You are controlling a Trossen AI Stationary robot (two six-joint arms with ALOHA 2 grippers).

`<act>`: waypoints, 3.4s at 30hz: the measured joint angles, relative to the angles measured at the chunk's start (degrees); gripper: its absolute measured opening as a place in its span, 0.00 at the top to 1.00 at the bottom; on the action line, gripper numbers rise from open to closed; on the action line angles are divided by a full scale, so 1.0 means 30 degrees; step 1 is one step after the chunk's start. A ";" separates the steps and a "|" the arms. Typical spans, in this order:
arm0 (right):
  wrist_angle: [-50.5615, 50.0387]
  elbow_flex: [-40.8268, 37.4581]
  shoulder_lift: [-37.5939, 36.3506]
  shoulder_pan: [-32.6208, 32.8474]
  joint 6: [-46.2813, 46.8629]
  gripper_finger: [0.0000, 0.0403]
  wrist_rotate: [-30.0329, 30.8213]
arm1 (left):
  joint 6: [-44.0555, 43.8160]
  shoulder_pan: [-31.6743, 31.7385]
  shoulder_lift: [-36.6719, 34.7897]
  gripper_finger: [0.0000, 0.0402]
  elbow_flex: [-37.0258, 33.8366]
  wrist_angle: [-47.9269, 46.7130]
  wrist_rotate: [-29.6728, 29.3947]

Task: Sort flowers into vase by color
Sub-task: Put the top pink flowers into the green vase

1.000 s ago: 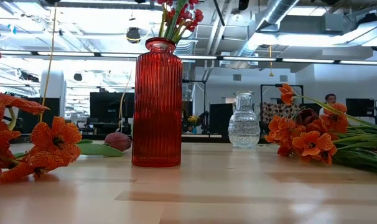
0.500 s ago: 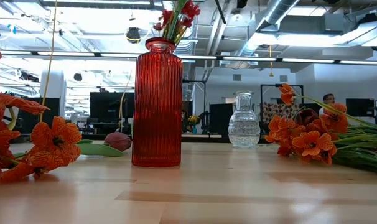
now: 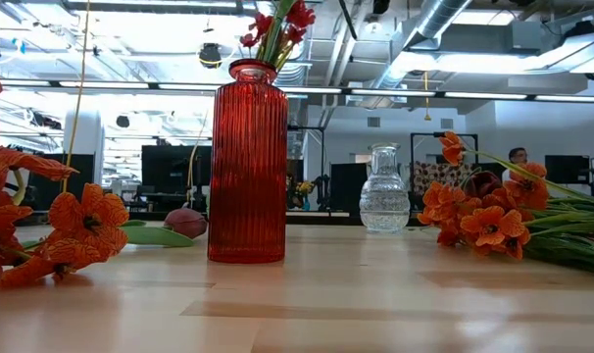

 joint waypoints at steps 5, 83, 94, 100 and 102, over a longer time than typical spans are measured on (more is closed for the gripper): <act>0.0007 0.0000 0.0000 0.0000 0.0000 0.93 0.0000 | -0.0024 0.0000 0.0000 0.72 0.0000 -0.0004 0.0000; -0.5858 0.0000 -0.2331 -0.0335 0.0175 0.46 0.0262 | -0.3367 0.2943 -0.8225 1.00 -0.9581 -0.3892 -0.2404; -0.5850 0.0000 -0.2331 -0.0335 0.0175 0.46 0.0256 | -0.4063 0.2936 -0.6849 0.96 -0.9573 -0.3965 -0.2443; -0.5843 0.0000 -0.2331 -0.0335 0.0173 0.46 0.0255 | -0.4501 0.2936 -0.7037 0.81 -0.9573 -0.4263 -0.2519; -0.5843 0.0000 -0.2331 -0.0335 0.0175 0.46 0.0257 | -0.4504 0.2936 -0.7212 0.74 -0.9566 -0.4434 -0.2521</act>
